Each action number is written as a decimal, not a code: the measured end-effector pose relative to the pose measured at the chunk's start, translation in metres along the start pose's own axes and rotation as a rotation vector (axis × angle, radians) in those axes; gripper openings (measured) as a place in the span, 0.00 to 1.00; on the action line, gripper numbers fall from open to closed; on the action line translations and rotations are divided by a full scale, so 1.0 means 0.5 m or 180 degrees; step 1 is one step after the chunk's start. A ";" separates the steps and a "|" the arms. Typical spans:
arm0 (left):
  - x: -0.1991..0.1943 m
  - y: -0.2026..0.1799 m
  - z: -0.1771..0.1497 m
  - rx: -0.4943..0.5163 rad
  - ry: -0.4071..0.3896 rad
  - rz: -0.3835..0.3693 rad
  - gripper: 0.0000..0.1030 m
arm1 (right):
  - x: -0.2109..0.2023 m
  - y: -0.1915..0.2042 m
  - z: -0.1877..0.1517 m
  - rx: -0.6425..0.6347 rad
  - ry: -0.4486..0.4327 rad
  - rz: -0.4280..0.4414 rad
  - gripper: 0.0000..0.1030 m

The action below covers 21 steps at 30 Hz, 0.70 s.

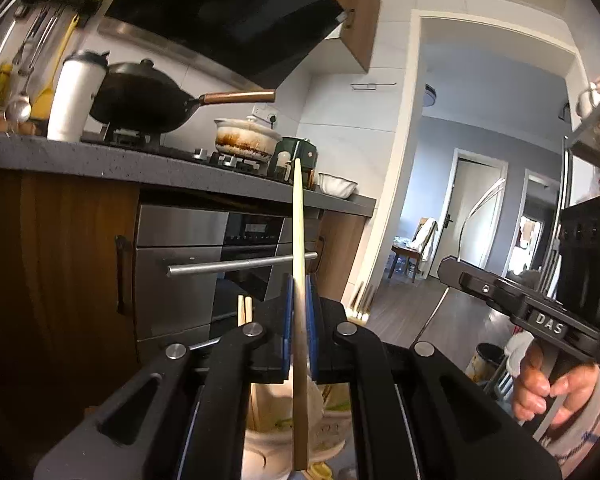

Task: Organize utensils
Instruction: 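Lift the chopstick and silver fork and carry them above the ceramic holder, then release the chopstick into the larger pot while the right tool releases the fork into the smaller pot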

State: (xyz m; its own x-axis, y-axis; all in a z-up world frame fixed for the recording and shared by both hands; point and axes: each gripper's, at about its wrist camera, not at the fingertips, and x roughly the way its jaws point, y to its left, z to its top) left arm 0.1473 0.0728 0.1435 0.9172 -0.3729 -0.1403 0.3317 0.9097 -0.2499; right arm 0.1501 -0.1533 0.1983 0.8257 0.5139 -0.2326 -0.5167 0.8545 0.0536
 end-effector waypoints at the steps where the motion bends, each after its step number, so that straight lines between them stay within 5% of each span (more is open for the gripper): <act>1: 0.012 0.005 0.001 -0.0020 0.0011 0.0029 0.06 | 0.010 -0.002 0.001 0.0001 0.0010 -0.0009 0.06; 11: 0.074 0.024 -0.026 0.0082 -0.0171 0.0422 0.06 | 0.100 -0.037 -0.061 0.0272 0.0254 -0.0036 0.06; 21: 0.052 0.040 -0.084 0.0117 -0.0014 0.0425 0.06 | 0.152 -0.050 -0.138 0.0368 0.0575 -0.0016 0.06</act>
State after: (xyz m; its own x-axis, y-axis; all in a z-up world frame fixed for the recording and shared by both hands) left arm 0.1687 0.0736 0.0947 0.9546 -0.2475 -0.1657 0.2145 0.9573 -0.1940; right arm 0.2103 -0.1409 0.1124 0.7689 0.4965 -0.4028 -0.4746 0.8654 0.1607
